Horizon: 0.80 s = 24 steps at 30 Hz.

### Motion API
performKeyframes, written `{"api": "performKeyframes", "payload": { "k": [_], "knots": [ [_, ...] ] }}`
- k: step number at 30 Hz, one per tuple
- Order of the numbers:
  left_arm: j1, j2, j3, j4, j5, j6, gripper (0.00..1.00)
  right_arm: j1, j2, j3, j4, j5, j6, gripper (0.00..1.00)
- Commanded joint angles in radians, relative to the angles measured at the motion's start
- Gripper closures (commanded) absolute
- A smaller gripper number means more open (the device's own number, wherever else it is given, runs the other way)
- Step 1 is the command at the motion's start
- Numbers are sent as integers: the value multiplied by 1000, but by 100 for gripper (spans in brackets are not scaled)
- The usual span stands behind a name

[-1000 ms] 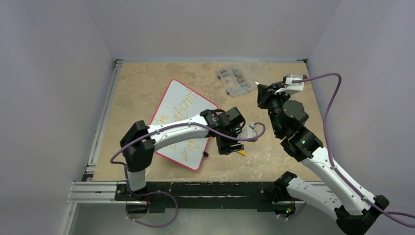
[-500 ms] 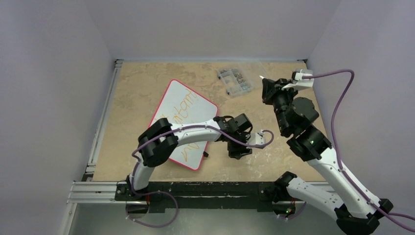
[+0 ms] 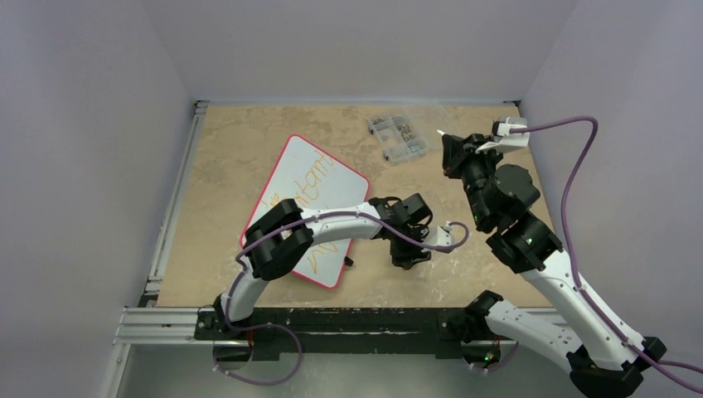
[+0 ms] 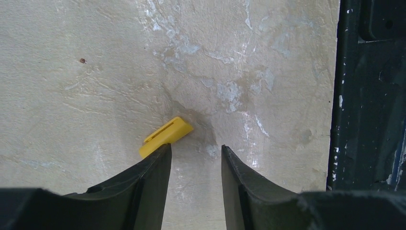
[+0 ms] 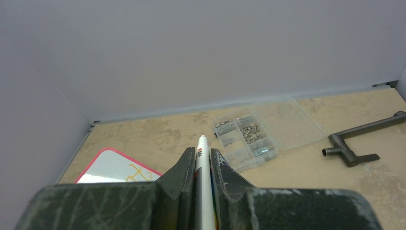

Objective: Write a sentence on the whiteboard
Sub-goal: Pick up the pen cap.

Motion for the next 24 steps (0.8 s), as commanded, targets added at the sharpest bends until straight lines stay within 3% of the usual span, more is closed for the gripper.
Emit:
{"api": "performKeyframes", "payload": {
  "k": [1, 8, 24],
  "knots": [
    [-4, -2, 37, 19, 34, 33, 56, 1, -11, 20, 10, -20, 8, 100],
    [-4, -54, 14, 5, 5, 74, 47, 1, -5, 17, 9, -35, 10, 100],
    [-9, -150, -161, 186, 124, 325, 42, 2, -4, 8, 3, -43, 26, 100]
  ]
}}
